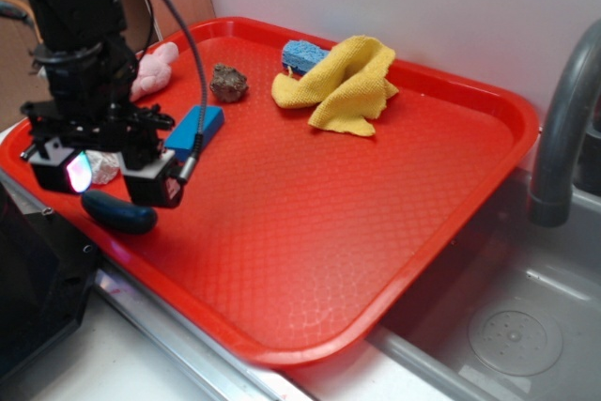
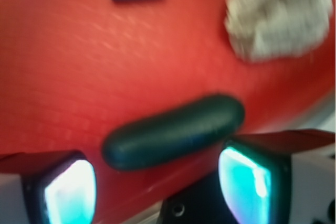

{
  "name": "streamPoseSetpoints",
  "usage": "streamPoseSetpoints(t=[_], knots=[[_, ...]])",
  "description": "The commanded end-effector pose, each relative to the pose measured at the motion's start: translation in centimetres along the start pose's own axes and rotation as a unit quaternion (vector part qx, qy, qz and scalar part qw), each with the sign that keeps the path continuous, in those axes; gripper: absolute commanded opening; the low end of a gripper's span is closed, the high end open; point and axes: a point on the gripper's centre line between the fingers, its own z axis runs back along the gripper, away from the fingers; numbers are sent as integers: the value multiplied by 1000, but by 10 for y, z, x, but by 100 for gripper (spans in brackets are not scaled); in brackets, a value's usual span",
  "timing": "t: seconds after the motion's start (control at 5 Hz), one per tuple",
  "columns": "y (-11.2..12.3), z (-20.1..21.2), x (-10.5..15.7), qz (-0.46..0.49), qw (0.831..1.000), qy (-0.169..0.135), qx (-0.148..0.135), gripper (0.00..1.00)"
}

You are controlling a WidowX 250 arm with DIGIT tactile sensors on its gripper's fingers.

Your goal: Grab the plastic pickle.

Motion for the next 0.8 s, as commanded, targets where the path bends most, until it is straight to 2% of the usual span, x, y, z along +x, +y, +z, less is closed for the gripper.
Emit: streamPoseSetpoints(t=[0.0, 0.2, 0.4, 0.6], knots=[[0, -20, 14, 100, 995, 22, -16, 100], [0, -27, 23, 93, 995, 18, -9, 100], [-3, -32, 33, 76, 997, 18, 9, 100], [-6, -31, 46, 6, 1000, 3, 22, 100]])
